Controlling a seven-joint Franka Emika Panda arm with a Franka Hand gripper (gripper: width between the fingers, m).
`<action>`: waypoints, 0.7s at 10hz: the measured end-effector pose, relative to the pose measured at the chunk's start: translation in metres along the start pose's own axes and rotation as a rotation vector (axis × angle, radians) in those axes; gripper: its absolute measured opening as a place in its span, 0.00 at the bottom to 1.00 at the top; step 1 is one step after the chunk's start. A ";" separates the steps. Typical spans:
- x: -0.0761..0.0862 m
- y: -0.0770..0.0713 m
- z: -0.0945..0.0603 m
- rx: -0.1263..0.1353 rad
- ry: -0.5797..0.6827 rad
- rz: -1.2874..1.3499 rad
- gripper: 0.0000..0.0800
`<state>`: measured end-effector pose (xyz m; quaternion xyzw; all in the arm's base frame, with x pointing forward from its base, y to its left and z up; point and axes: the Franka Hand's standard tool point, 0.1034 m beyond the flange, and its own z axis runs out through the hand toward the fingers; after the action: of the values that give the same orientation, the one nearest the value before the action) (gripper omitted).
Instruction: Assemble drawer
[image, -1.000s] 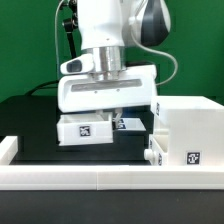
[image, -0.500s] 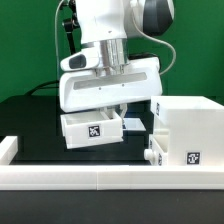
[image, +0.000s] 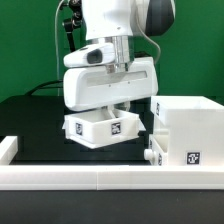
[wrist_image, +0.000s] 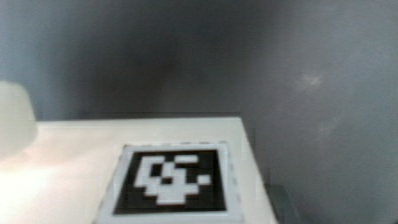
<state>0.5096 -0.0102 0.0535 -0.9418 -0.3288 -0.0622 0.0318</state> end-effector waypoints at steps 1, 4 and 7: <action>0.001 0.003 -0.001 0.001 -0.014 -0.115 0.06; -0.002 0.003 0.000 0.003 -0.018 -0.303 0.06; 0.004 0.008 -0.002 0.002 -0.039 -0.590 0.06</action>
Offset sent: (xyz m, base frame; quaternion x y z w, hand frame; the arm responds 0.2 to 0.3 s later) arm 0.0000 0.0000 0.0000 0.0000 0.0000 -0.1938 0.9810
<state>0.5172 -0.0140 0.0556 -0.8065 -0.5891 -0.0505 0.0068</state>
